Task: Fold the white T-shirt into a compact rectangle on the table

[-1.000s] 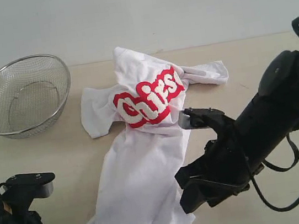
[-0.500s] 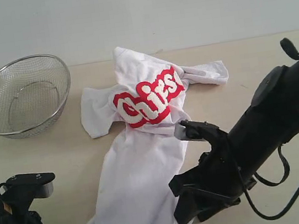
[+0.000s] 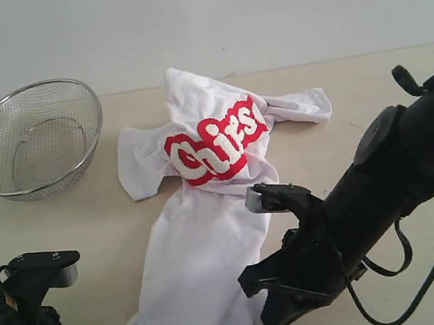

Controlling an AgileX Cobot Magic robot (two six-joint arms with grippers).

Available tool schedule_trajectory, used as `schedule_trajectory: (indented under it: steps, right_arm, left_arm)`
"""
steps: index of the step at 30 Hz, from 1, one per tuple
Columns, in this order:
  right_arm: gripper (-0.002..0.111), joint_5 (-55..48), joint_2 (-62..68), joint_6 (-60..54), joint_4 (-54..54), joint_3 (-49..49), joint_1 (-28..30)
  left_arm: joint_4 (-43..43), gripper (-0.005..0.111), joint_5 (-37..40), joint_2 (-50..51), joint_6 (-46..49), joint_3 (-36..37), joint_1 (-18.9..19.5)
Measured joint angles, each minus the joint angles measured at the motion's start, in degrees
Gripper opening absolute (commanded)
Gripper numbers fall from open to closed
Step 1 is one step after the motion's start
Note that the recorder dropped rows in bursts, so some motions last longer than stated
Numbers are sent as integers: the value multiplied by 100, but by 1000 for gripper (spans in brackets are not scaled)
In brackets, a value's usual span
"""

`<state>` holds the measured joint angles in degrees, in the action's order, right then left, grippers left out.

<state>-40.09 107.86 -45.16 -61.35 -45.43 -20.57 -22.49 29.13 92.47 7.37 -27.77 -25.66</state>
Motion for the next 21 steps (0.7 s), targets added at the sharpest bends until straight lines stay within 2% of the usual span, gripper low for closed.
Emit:
schedule_trajectory:
  steps: [6,15,21]
  right_arm:
    - [0,266,-477,487,315,2,0]
    - [0,661,-1329,2361,2342,12,17]
    - [0,329,-1770,2642,2786,45,697]
  left_arm:
    - [-16,4,-21,-108,0,0,0]
    - [16,4,25,-633,-12,77,0]
    - [16,4,58,-698,-12,77,0]
